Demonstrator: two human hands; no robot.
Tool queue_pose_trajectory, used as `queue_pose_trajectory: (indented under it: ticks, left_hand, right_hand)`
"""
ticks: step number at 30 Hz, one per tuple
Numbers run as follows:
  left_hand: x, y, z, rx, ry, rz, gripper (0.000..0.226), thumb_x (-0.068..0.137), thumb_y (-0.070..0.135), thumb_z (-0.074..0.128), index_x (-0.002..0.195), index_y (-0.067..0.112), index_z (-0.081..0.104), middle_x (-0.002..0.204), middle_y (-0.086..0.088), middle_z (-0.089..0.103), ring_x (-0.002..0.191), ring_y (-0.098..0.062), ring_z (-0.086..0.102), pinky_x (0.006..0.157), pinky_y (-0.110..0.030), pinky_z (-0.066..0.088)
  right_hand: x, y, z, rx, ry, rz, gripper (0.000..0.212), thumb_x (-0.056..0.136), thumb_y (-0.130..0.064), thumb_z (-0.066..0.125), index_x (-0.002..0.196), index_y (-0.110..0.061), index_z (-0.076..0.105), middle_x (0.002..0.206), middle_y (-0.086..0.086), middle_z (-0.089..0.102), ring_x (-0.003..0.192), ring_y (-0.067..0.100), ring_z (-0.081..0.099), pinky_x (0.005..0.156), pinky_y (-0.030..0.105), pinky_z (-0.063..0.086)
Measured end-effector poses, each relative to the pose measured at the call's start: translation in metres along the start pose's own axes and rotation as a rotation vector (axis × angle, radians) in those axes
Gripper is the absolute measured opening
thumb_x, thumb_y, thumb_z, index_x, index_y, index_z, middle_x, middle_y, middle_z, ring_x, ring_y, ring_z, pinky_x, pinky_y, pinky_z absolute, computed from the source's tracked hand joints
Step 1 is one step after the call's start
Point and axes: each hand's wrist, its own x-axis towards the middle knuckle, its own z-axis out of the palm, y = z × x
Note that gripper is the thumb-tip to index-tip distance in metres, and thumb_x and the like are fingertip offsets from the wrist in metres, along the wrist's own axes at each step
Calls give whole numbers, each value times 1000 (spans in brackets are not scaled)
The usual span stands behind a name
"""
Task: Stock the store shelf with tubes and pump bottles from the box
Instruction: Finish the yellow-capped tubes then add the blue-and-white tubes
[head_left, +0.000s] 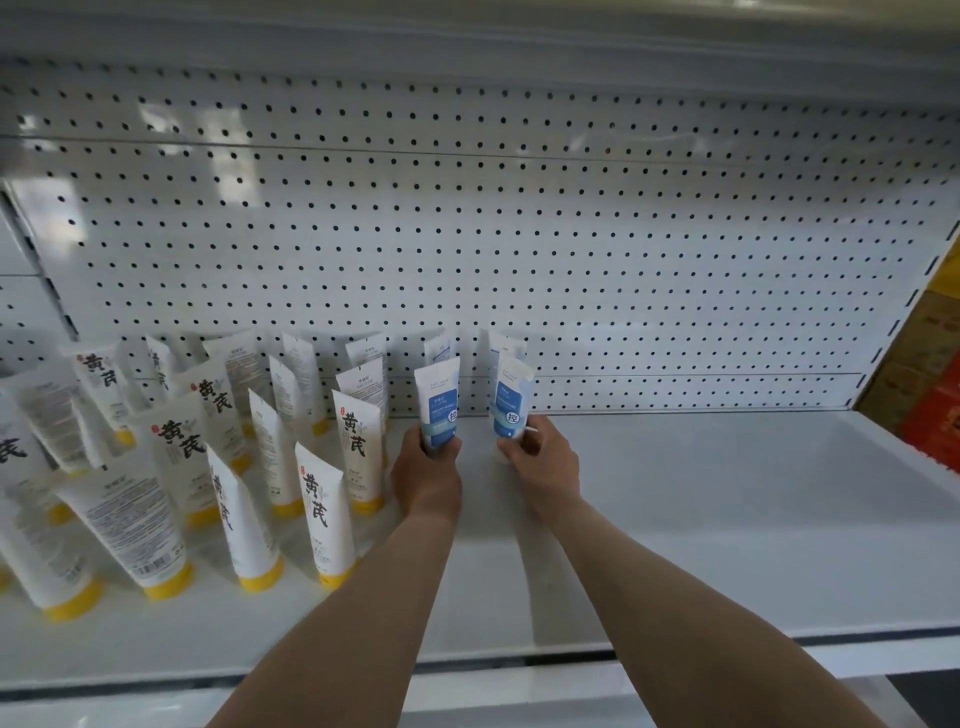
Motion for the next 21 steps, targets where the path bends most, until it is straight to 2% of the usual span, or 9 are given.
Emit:
queue_pose_trajectory:
  ticks: [2,4,7,9,13,16,18,21]
  left_hand:
    - [-2,3,-2,-16,-12,-27,51,84,28,74,130,17,54,128,-7,63,110,-24,60,90,-30,44]
    - [-10,12,-5,-15,-9,-94,72,84,31,74,144,13,40,142,-11,52,126,-29,52,102,-35,40]
    - [-40,24,-8,-15,14,-177,84,85,37,73,150,11,27,149,-15,41,133,-34,45,105,-40,38]
    - [-67,28,-4,-52,38,-129,88,81,39,76,150,9,28,147,-17,44,132,-35,46,109,-43,38]
    - [-130,49,15,-153,20,-55,81,80,27,79,145,3,38,143,-20,43,133,-35,43,111,-40,34]
    - [-179,67,36,-187,-63,-34,69,84,28,76,142,8,44,142,-16,43,129,-31,47,106,-37,37]
    - [-210,72,55,-211,-141,-30,61,86,29,74,138,11,48,139,-13,46,123,-30,52,100,-35,41]
    - [-256,68,83,-223,-235,-5,54,87,30,72,134,11,51,137,-11,50,120,-27,55,97,-32,41]
  right_hand:
    - [-5,-1,-2,38,5,29,61,87,-34,75,140,-21,49,136,3,62,119,20,61,90,27,47]
    - [-13,-3,-10,76,12,97,73,85,-40,76,147,-19,41,142,5,56,125,20,57,99,32,46]
    - [-31,-3,-37,88,26,173,71,87,-43,74,146,-18,42,142,3,55,126,18,55,98,27,41]
    - [-47,-1,-63,110,75,197,67,87,-43,73,143,-18,46,139,2,58,125,17,56,95,24,40]
    - [-84,7,-122,121,164,187,62,89,-43,71,140,-15,50,134,3,61,110,16,59,98,27,43]
    - [-111,19,-169,108,229,176,59,89,-43,70,137,-14,52,130,3,63,99,10,53,98,27,42]
    - [-129,30,-199,102,276,183,58,89,-44,70,136,-14,53,129,3,63,100,10,55,100,28,43]
    - [-156,52,-241,86,340,211,58,89,-47,69,135,-14,54,128,2,64,115,17,59,103,33,45]
